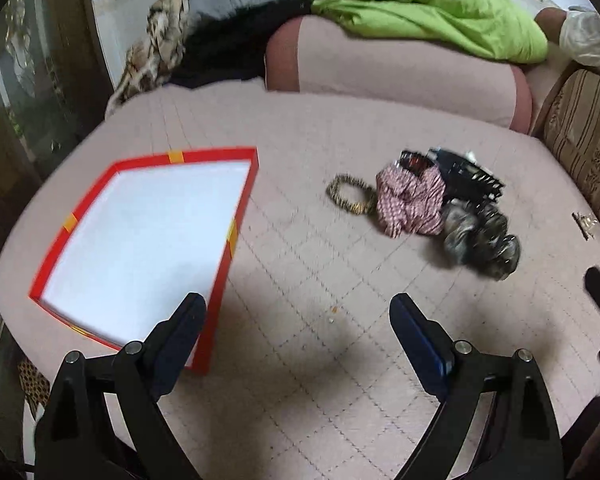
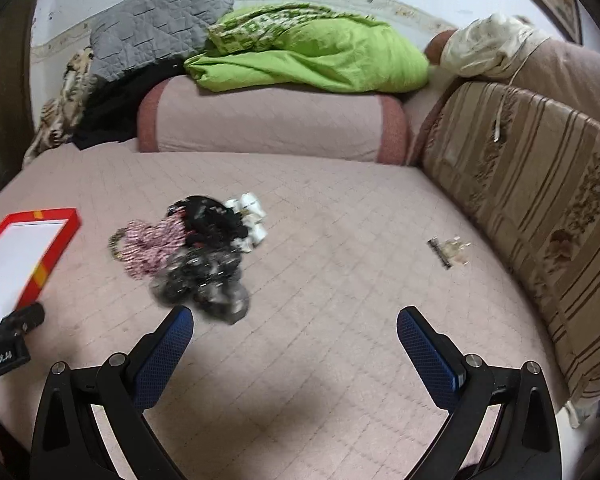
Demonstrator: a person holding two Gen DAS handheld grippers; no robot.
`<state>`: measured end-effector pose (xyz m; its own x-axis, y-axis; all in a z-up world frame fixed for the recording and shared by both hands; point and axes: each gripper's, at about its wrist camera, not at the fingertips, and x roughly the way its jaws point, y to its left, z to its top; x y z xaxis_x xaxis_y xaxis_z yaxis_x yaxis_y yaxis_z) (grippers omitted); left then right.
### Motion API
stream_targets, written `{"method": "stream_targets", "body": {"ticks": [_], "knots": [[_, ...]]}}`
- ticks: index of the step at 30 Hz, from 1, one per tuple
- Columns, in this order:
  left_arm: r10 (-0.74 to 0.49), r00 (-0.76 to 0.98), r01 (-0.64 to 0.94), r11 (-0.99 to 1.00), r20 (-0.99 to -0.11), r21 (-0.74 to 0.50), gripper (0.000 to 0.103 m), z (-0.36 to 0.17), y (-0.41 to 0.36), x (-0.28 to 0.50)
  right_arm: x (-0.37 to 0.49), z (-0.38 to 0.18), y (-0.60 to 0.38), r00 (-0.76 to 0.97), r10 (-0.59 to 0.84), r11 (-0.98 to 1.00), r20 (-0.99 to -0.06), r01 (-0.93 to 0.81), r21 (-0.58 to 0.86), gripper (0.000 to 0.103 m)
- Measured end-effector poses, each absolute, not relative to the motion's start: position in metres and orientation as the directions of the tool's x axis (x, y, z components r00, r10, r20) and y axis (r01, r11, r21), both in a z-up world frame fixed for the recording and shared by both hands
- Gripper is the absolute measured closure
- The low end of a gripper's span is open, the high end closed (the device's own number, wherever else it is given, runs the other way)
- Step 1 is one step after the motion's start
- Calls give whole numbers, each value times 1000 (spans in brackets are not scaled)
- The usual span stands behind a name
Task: Organize jewelry
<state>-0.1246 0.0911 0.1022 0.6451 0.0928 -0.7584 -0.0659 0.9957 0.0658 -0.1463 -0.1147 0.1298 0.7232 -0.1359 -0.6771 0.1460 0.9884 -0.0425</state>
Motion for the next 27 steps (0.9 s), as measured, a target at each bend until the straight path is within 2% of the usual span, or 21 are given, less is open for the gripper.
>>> {"method": "stream_targets", "body": {"ticks": [5, 17, 27], "knots": [[66, 688, -44, 998, -722, 50, 10, 119, 92, -137, -151, 135, -114, 710, -82, 990, -699, 137, 24, 0], [22, 699, -29, 1000, -714, 2, 10, 144, 95, -156, -165, 157, -115, 714, -105, 986, -692, 165, 21, 0], [33, 718, -31, 999, -695, 14, 10, 157, 102, -165, -170, 168, -102, 717, -97, 990, -691, 141, 6, 0]]}}
